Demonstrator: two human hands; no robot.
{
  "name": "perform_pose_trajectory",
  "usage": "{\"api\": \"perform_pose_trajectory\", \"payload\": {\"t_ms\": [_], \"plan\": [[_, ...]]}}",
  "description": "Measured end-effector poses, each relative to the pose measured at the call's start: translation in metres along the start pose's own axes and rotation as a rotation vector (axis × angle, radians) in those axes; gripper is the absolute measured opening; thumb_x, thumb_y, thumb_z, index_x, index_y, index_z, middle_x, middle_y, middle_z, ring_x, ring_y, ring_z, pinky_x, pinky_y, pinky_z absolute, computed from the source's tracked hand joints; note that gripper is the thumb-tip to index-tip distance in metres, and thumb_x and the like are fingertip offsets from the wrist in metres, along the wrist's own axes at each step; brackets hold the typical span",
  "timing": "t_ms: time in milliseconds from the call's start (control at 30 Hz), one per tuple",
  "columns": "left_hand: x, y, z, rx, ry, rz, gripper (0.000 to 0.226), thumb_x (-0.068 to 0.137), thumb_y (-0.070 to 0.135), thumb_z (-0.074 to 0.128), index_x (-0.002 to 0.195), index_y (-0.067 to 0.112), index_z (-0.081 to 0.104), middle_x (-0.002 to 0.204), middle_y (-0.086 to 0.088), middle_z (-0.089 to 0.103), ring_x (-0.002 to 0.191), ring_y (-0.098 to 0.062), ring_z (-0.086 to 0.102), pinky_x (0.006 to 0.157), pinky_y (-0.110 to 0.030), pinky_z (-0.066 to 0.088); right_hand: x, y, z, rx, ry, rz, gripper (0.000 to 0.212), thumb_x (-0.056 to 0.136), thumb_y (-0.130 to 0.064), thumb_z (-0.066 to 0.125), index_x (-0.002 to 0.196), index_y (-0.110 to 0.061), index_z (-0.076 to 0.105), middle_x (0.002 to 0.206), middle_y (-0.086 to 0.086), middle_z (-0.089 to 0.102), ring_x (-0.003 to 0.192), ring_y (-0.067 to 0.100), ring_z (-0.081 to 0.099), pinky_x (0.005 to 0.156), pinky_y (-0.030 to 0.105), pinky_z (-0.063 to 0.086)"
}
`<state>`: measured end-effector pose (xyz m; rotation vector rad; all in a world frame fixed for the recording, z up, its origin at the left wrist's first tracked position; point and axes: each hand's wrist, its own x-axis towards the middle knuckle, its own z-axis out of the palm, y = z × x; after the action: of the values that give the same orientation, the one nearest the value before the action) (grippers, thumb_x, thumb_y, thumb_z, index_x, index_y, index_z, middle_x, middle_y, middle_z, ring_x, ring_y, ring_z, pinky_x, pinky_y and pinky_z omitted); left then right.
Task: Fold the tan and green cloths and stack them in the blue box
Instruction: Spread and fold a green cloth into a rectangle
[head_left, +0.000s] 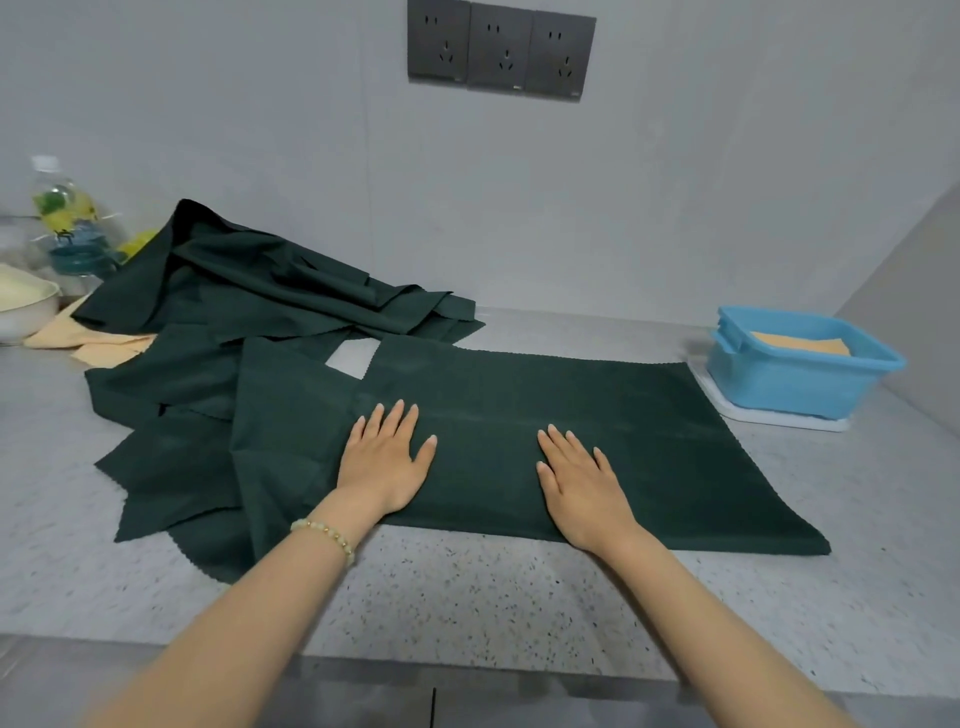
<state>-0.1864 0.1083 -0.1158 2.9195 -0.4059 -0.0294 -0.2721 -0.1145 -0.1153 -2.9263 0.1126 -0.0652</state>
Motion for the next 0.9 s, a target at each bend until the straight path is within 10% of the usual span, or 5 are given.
{"api": "perform_pose_trajectory", "payload": {"t_ms": [400,667,900], "plan": [[0.079,0.037,-0.053,0.007,-0.054,0.246,0.063,0.100,0.052,0.022,0.153,0.020,0.010,0.161,0.003,0.006,0.148,-0.016,0.004,0.119,-0.035,0.001,0.092,0.086,-0.076,0.123,0.050,-0.007,0.061,0.096,-0.036,0.050,0.149,-0.018,0.026,0.157,0.001,0.021,0.145,0.017,0.019,0.117,0.032,0.015],[0.172,0.045,-0.027,0.137,-0.129,0.266,0.057,0.101,0.046,0.027,0.150,0.016,0.020,0.157,-0.002,0.021,0.146,-0.021,0.012,0.119,-0.037,0.005,0.167,0.135,-0.066,0.020,-0.053,0.083,0.057,0.098,-0.041,0.042,0.147,-0.015,0.027,0.151,0.004,0.033,0.138,0.020,0.032,0.113,0.031,0.024],[0.204,0.044,-0.029,0.125,0.070,0.371,0.033,0.095,0.045,0.048,0.115,0.019,0.051,0.113,0.000,0.052,0.107,-0.018,0.044,0.090,-0.026,0.033,0.187,0.152,-0.067,-0.055,0.015,-0.010,0.029,0.091,-0.046,0.054,0.104,-0.020,0.055,0.105,-0.001,0.056,0.097,0.017,0.046,0.085,0.026,0.036]]}}
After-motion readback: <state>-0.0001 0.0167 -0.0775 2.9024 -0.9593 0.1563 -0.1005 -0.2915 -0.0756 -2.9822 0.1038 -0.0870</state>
